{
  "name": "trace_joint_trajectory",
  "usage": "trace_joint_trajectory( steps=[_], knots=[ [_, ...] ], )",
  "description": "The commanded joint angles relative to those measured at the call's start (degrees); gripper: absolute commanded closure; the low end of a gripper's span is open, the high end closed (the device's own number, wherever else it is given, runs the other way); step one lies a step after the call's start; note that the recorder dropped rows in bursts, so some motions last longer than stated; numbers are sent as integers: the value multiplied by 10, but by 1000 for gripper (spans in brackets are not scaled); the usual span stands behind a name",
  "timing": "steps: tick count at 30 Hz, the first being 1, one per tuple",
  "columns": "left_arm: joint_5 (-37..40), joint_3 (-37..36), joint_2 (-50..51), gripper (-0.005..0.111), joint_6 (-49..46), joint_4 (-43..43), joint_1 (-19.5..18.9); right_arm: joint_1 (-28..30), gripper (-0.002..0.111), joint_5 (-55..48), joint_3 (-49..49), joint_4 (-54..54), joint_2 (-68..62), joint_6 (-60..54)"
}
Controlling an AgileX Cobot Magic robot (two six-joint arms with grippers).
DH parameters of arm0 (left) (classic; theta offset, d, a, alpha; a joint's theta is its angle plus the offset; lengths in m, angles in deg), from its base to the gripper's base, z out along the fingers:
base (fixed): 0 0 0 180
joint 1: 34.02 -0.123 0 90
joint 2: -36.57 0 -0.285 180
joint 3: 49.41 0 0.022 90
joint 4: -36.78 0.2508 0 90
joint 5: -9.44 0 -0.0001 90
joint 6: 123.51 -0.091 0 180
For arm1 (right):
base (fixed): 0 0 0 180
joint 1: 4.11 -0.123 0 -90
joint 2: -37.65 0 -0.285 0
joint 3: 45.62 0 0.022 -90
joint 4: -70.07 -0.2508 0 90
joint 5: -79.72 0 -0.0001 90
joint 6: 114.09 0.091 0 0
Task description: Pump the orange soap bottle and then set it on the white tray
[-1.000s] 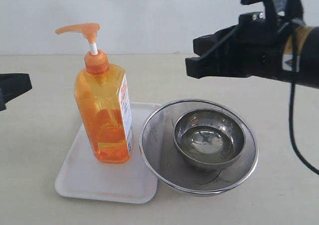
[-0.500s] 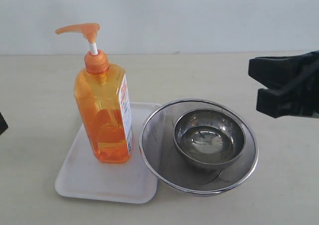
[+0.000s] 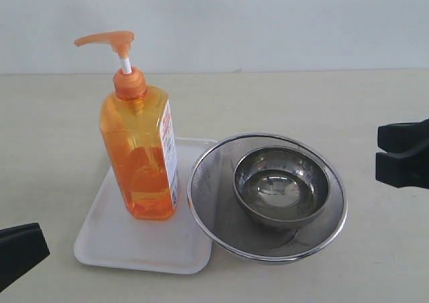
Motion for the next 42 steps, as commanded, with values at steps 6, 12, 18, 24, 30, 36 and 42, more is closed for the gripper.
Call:
trace_joint_trajectory(
  steps=[6, 12, 18, 24, 30, 36, 42],
  knots=[
    [6, -1, -4, 102, -3, -1, 1, 2, 108, -1, 0, -2, 3, 1],
    [6, -1, -5, 102, -3, -1, 3, 2, 108, -2, 0, -1, 3, 1],
    [-37, 0, -96, 102, -56, -7, -8, 2, 108, -2, 0, -1, 3, 1],
    [-169, 3, -202, 102, -82, -24, -12, 2, 108, 10, 0, -1, 3, 1],
    [-267, 2, -202, 102, -96, -28, -12, 2, 108, 0, 1, 0, 3, 1],
    [-310, 2, -202, 102, -96, -28, -12, 2, 108, 0, 1, 0, 3, 1],
    [-315, -12, -202, 102, -96, -28, -12, 2, 108, 0, 1, 0, 3, 1]
  ],
)
